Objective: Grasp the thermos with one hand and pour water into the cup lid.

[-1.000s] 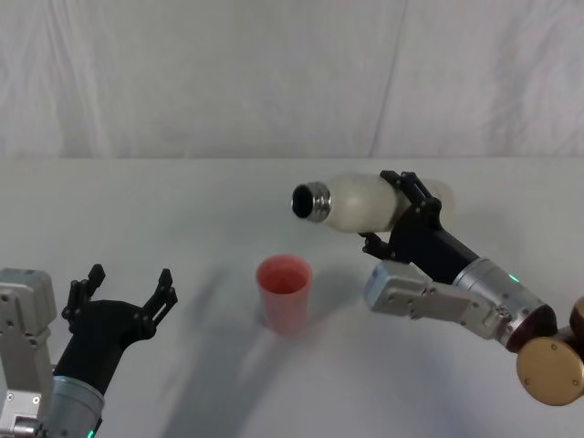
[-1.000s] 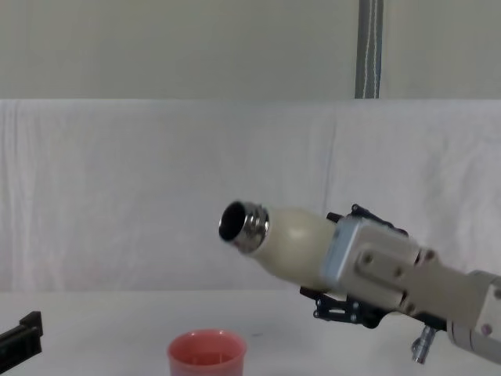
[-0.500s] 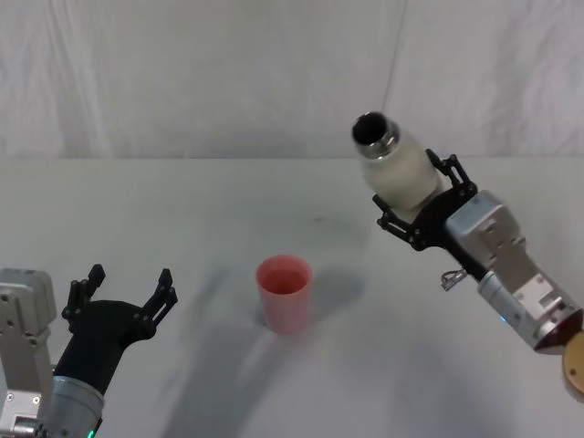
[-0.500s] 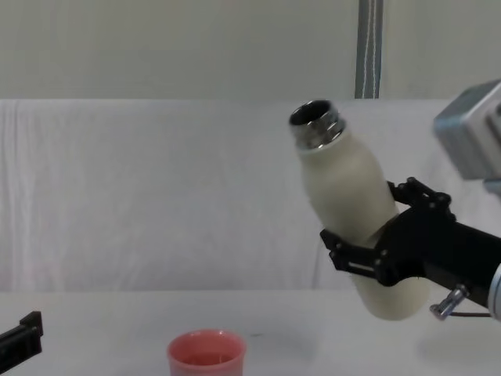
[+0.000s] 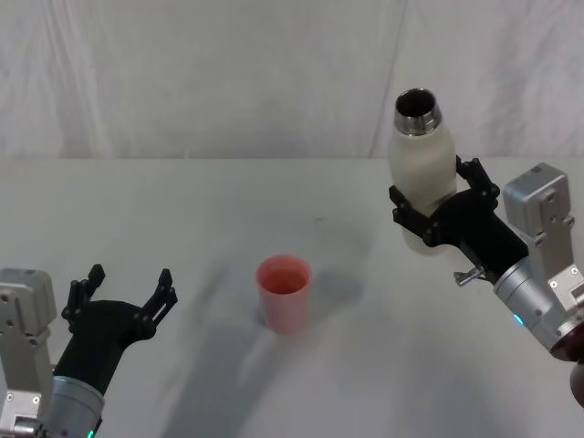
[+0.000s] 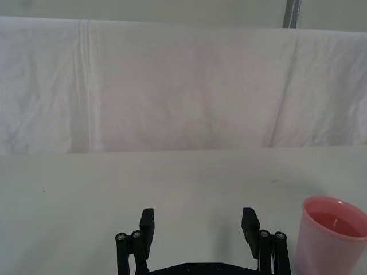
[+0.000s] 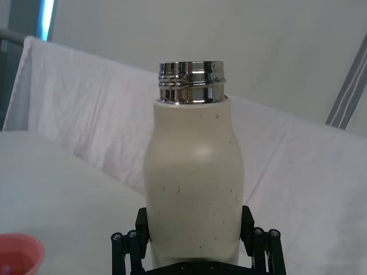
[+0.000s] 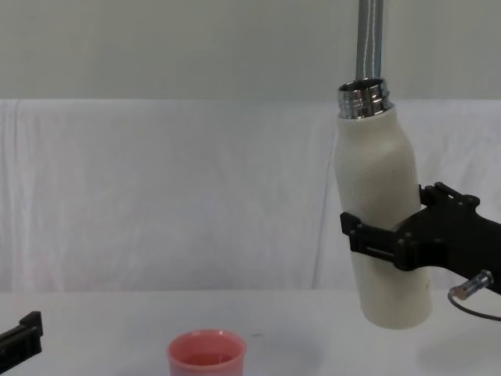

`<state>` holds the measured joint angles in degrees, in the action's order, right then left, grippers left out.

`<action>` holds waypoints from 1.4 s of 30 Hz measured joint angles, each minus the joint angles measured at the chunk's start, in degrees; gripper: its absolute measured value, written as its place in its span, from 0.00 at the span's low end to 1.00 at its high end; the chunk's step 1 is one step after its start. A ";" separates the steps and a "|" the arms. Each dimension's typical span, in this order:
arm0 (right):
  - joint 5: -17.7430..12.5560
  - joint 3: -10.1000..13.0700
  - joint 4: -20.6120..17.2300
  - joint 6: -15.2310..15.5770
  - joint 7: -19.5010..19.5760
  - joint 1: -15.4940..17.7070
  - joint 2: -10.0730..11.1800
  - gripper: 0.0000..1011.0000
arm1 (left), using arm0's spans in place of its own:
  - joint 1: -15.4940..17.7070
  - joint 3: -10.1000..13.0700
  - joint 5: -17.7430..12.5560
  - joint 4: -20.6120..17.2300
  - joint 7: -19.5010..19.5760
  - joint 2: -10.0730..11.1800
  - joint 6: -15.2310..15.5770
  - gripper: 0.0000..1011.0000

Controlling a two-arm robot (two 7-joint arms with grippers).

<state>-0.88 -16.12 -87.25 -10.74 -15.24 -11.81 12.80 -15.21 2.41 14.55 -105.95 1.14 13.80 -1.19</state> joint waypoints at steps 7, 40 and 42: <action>-4.81 1.56 -1.23 2.77 -1.51 0.98 -0.30 0.95 | 0.00 0.00 0.00 0.00 0.00 0.00 0.00 0.99; -15.45 4.65 -0.62 4.39 -2.52 3.47 1.21 0.95 | 0.00 0.00 0.00 0.00 0.00 0.00 0.00 0.99; -15.92 4.74 0.11 3.42 -2.84 3.59 1.20 0.95 | 0.00 0.00 0.00 0.00 0.00 0.00 0.00 0.99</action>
<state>-16.80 -11.38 -87.14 -7.32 -18.08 -8.22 14.00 -15.21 2.41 14.54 -105.95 1.14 13.80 -1.19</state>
